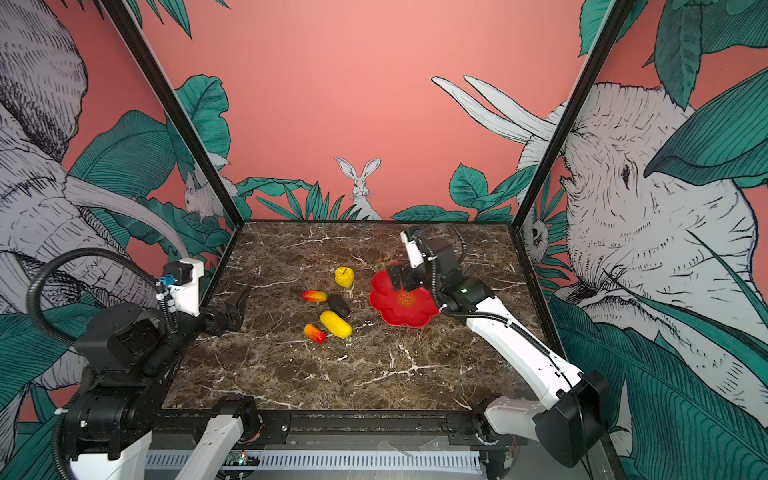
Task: Place and organize the fake fruits in the fruit bowl
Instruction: 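Reach the right gripper over the fruits and grasp the yellow banana, then carry the banana with the right gripper into the red bowl and release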
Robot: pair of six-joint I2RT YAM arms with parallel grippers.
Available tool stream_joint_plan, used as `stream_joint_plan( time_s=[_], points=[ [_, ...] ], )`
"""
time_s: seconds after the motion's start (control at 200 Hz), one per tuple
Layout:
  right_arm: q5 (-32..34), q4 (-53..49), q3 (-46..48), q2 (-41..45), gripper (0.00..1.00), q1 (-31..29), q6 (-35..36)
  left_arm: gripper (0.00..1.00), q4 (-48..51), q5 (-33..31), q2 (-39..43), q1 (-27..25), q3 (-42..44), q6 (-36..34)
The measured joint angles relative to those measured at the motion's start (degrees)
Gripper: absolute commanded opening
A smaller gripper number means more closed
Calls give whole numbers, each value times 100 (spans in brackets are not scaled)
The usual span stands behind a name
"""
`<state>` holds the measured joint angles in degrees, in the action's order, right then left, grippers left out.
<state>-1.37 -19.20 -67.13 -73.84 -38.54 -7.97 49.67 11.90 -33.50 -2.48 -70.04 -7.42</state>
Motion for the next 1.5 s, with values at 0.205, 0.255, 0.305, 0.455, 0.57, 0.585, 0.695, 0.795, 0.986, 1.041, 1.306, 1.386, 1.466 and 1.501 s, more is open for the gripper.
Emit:
stream_joint_plan(
  time_s=[0.205, 0.255, 0.305, 0.455, 0.57, 0.585, 0.695, 0.795, 0.986, 1.041, 1.306, 1.386, 1.466, 1.501],
  points=[
    [177, -402, -358, -1014, 98, -1152, 74, 100, 820, -151, -122, -79, 168, -293],
    [173, -433, -437, -1333, 95, -1261, 83, 100, 866, -186, -2, -87, 262, -315],
    [140, -442, -533, -1696, 90, -1349, 92, 100, 885, -208, 103, -96, 354, -319],
    [-4, -544, -1016, -2721, 86, -1569, 127, 100, 870, -221, 122, -96, 570, -317],
    [-94, -544, -1290, -3248, 86, -1733, 184, 100, 737, -269, -28, -96, 627, -315],
    [-116, -551, -1318, -3298, 86, -1744, 195, 100, 691, -269, -46, -96, 645, -313],
    [-251, -549, -1534, -3639, 79, -1812, 223, 100, 402, -264, -122, -96, 778, -310],
    [-337, -549, -1716, -3891, 70, -1816, 227, 100, 120, -269, -216, -96, 975, -337],
    [-503, -557, -1947, -4188, 60, -1808, 223, 100, -293, -275, -413, -96, 1419, -446],
    [-546, -570, -1996, -4229, 59, -1810, 216, 100, -411, -269, -431, -96, 1545, -452],
    [-629, -592, -2046, -4435, 57, -1810, 208, 100, -761, -144, -457, -96, 1781, -452],
    [-636, -614, -2046, -4465, 43, -1810, 195, 100, -813, -118, -452, -96, 1814, -452],
    [-634, -640, -2048, -4465, 29, -1810, 179, 100, -844, -94, -452, -96, 1849, -450],
    [-632, -651, -2048, -4465, 26, -1810, 199, 100, -850, -85, -452, -96, 1853, -450]
  ],
)
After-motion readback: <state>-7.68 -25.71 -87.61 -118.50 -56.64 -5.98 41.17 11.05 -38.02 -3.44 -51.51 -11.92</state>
